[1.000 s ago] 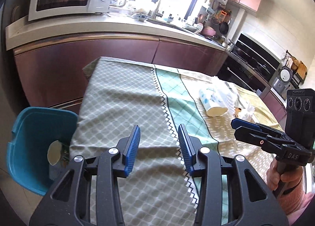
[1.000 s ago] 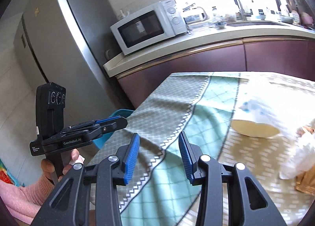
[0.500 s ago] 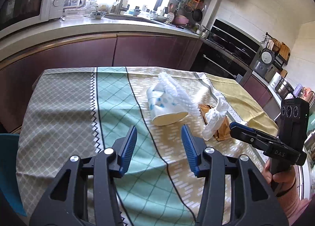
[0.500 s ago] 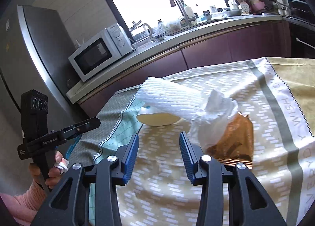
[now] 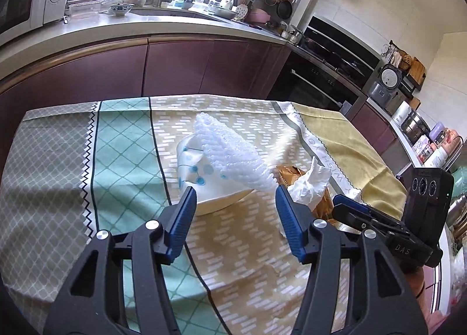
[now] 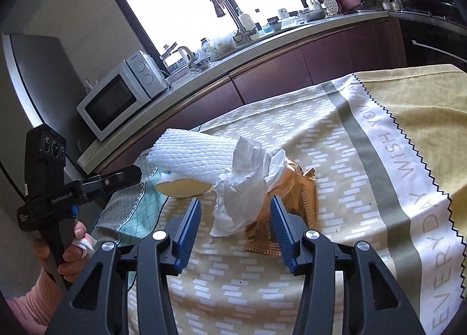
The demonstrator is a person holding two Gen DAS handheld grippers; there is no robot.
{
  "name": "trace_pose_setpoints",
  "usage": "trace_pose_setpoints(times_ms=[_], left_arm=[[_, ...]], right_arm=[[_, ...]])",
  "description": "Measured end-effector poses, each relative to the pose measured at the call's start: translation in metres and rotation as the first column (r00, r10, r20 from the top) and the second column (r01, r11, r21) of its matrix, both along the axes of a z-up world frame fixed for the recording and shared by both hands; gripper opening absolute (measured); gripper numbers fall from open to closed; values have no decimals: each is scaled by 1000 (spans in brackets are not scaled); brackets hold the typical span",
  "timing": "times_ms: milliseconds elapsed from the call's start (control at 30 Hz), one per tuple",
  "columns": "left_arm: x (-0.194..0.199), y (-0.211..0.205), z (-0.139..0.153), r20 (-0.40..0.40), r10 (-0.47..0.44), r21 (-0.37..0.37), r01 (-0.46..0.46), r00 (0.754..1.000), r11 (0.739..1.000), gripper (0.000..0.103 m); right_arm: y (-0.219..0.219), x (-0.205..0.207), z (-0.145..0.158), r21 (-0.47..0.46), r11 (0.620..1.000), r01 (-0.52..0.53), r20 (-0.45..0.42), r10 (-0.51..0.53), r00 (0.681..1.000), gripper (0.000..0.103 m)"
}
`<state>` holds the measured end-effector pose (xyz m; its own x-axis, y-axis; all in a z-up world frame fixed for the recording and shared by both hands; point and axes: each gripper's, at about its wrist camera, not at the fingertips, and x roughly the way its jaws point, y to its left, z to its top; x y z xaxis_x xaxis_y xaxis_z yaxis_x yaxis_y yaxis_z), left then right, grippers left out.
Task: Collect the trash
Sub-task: 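Grasp the white foam net with the left tool while the right tool grasps a tissue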
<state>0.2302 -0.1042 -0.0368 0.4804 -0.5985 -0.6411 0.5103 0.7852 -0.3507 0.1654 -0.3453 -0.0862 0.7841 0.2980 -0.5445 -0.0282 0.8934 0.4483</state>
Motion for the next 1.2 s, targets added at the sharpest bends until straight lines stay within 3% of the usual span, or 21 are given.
trace_pose_setpoints(times_ms=[400,533,600,667,833,933,1200], left_arm=[[32,-31,-10,-85,-15,-4,15,996,1000,58],[41,-37,-16,-119,-19,-9,18,993,1000,48],[45,-38,-20,-149,-19,-14,17,989,1000,41],[49,-38,-26,-176,-21,-28,16,984,999,28],[49,-41,-31,-178,-33,-33,27,983,999,16],[46,-41,-29,-162,-34,-32,30,986,999,14],[28,-27,-18,-106,-29,-42,25,994,999,13]], right_arm=[[3,23,-11,10,1000,9,-33,-9,999,52],[5,28,-12,20,1000,7,-39,-6,999,51],[7,29,-12,20,1000,1,-40,0,999,47],[7,30,-13,22,1000,0,-45,1,999,36],[4,30,-14,45,999,-10,-42,12,999,13],[5,27,-13,47,999,-23,-27,24,999,4],[6,19,-7,40,998,-43,-1,43,999,2]])
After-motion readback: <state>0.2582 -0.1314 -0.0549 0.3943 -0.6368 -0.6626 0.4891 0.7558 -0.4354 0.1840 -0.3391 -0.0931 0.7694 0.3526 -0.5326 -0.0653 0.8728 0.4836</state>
